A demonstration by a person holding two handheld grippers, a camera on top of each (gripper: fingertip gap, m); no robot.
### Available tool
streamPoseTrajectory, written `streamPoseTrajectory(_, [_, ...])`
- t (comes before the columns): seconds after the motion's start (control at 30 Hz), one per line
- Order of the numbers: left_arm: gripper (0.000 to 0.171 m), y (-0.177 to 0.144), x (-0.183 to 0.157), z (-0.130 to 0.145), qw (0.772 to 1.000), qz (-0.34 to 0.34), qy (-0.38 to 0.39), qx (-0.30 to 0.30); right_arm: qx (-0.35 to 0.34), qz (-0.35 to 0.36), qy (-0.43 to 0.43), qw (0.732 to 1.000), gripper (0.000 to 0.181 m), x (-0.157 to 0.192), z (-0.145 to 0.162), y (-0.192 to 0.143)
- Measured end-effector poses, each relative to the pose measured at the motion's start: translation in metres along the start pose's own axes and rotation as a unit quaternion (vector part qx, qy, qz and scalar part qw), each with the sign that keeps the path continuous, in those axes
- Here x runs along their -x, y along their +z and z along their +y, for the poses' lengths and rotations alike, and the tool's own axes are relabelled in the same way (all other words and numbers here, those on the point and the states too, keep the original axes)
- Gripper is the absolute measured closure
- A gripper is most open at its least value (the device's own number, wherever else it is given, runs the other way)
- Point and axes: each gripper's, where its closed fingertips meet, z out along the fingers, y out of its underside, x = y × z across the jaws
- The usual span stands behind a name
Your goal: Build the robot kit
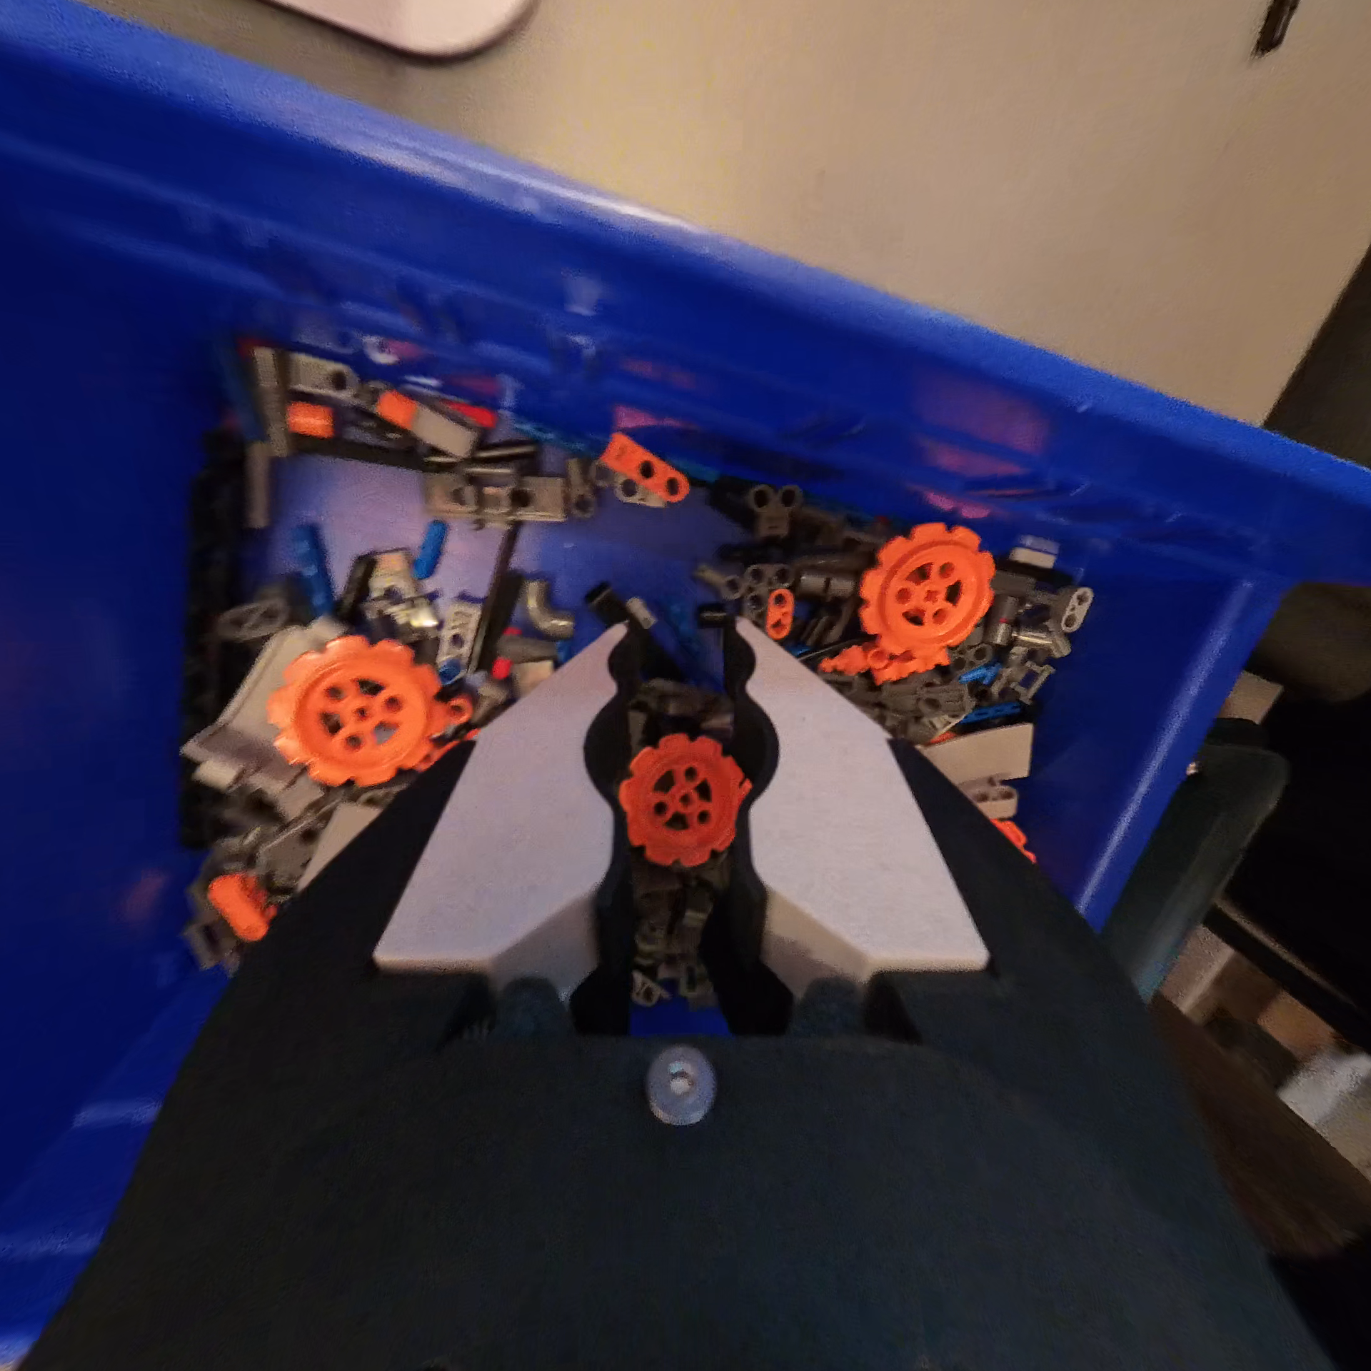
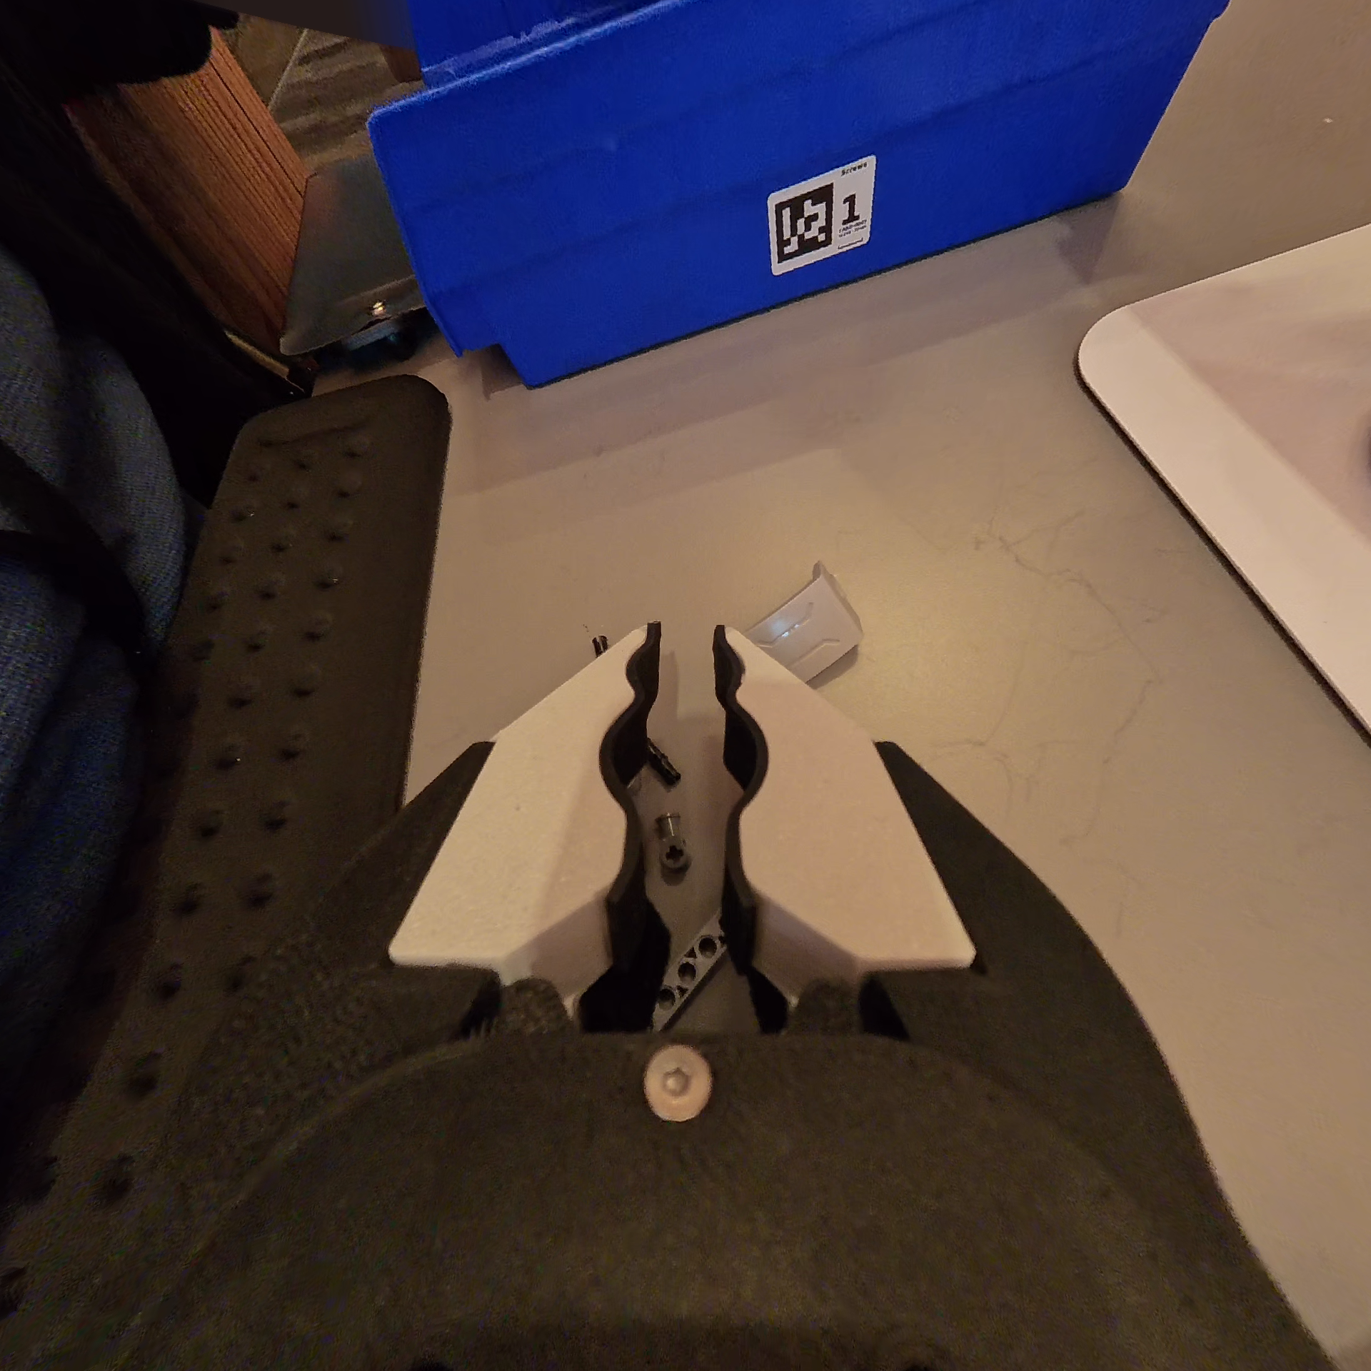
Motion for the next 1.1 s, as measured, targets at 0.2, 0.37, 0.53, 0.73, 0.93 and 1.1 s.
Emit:
streamPoseTrajectory(0.2, [0.153, 0.023, -0.008, 0.002, 0.999, 0.024, -0.013, 0.024, -0.003, -0.001, -0.003, 1.0, 0.17, 0.001, -0.002, -0.001])
streamPoseTrajectory(0.37, [0.156, 0.025, -0.011, -0.001, 0.998, 0.044, -0.029, 0.019, -0.003, -0.001, -0.003, 1.0, 0.17, 0.001, -0.002, -0.001])
streamPoseTrajectory(0.53, [0.163, 0.025, -0.012, -0.004, 0.996, 0.067, -0.057, 0.009, -0.004, -0.001, -0.003, 1.0, 0.17, 0.001, -0.002, -0.001])
streamPoseTrajectory(0.73, [0.165, 0.026, -0.012, -0.004, 0.993, 0.088, -0.08, -0.001, -0.005, -0.002, -0.004, 1.0, 0.17, 0.002, -0.003, -0.001])
streamPoseTrajectory(0.93, [0.166, 0.021, -0.008, -0.005, 0.994, 0.082, -0.073, -0.015, -0.006, -0.001, -0.004, 1.0, 0.17, 0.002, -0.003, -0.002])
streamPoseTrajectory(1.1, [0.166, 0.004, -0.003, -0.009, 0.994, 0.074, -0.067, -0.042, -0.007, 0.001, -0.006, 1.0, 0.17, 0.002, -0.004, -0.002])
